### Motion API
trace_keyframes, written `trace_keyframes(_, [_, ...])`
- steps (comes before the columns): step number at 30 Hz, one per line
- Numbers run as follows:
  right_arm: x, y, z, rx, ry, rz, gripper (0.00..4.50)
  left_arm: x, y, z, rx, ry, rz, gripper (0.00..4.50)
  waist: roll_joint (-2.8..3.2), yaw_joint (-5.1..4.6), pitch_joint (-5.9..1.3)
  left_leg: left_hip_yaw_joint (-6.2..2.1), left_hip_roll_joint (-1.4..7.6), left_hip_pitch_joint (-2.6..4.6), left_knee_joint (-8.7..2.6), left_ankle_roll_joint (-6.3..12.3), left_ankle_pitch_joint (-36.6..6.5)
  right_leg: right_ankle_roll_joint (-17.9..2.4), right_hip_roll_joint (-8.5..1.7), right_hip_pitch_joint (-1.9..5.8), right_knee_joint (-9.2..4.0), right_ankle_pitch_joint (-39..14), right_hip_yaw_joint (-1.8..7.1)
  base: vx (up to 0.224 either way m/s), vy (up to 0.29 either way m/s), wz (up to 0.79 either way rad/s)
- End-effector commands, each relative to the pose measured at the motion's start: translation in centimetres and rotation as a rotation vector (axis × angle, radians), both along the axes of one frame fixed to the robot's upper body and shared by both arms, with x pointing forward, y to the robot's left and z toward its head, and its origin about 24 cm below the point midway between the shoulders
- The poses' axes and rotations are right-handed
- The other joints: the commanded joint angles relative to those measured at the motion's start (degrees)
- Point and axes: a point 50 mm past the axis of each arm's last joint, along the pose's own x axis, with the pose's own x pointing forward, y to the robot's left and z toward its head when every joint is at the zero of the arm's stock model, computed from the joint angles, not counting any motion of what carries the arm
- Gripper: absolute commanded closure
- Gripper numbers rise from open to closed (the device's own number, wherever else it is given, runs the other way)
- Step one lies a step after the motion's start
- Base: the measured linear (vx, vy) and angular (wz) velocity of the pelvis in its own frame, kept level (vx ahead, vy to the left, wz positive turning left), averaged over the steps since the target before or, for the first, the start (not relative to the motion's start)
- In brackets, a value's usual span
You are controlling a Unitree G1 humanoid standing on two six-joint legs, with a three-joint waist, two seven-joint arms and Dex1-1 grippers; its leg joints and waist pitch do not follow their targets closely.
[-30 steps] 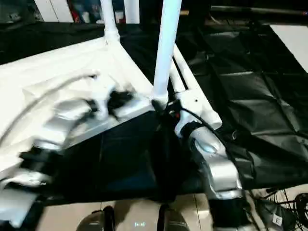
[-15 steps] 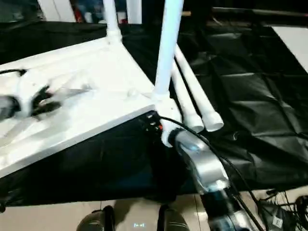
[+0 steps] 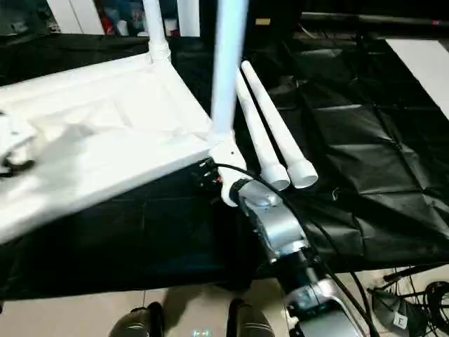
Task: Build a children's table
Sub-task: Rotate leg to tighten
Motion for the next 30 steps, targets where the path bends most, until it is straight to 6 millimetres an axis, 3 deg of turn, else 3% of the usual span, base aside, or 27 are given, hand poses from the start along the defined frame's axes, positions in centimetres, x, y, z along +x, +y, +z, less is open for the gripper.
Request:
trace_keyframes(1, [0.2, 0.1, -0.1, -0.013, -0.016, -0.001, 0.64, 0.1, 0.8, 1.3, -0.019, -0.108, 0.023, 0.90, 1.25, 0.10, -4.56, -0.94, 1.66, 1.99, -3.70, -1.53, -13.45, -12.13, -3.01, 3.27, -3.09, -10.96, 2.65, 0.000, 0.000, 0.00])
trace_keyframes(8, [0.4, 0.2, -0.2, -0.014, -0.026, 0.013, 0.64, 0.9, 0.2, 2.4, -0.214, -0.216, -0.023, 0.28, 1.15, 0.23, -4.71, -0.91, 1.59, 1.95, -3.60, -1.53, -13.07, -13.22, -2.94, 3.38, -2.82, -9.22, 2.58, 0.000, 0.000, 0.00])
trace_keyframes(12, [0.4, 0.2, -0.3, -0.018, -0.031, 0.021, 0.64, 0.8, 1.9, 2.5, -0.157, -0.236, 0.069, 0.09, 1.11, 0.07, -4.80, -0.99, 1.54, 1.86, -3.56, -1.25, -12.80, -12.23, -2.96, 3.56, -2.73, -9.18, 2.62, 0.000, 0.000, 0.00])
trace_keyframes(15, [0.4, 0.4, -0.3, -0.014, -0.037, 0.027, 0.64, 0.1, 4.3, 2.0, -0.018, -0.233, 0.175, 0.04, 1.27, -0.02, -4.92, -1.08, 1.47, 1.79, -3.57, -0.95, -12.74, -11.34, -2.76, 3.59, -2.68, -8.27, 2.53, 0.000, 0.000, 0.00])
trace_keyframes(19, [0.3, 0.8, -0.1, 0.005, -0.054, 0.044, 0.64, -0.7, 5.7, 0.9, 0.114, -0.146, 0.189, 0.04, 1.44, 0.17, -4.80, -0.99, 1.78, 2.15, -3.59, -0.84, -12.50, -12.20, -2.80, 3.25, -2.75, -7.52, 2.59, 0.000, 0.000, 0.00])
trace_keyframes(24, [0.4, 1.3, 0.2, 0.049, -0.069, 0.060, 0.64, -0.7, 5.5, -1.0, 0.106, -0.075, 0.133, 0.04, 1.46, 0.35, -4.74, -1.10, 1.88, 2.32, -3.77, -1.75, -14.79, -12.20, -3.09, 3.05, -2.90, -9.62, 2.68, 0.000, 0.000, 0.00])
trace_keyframes(30, [0.4, 1.7, 0.3, 0.051, -0.080, 0.089, 0.64, -0.3, 4.9, -2.0, 0.112, 0.007, 0.056, 0.04, 1.33, 0.42, -4.91, -1.04, 1.88, 2.27, -3.70, -1.71, -13.14, -12.93, -3.15, 3.29, -2.50, -6.17, 2.70, 0.000, 0.000, 0.00])
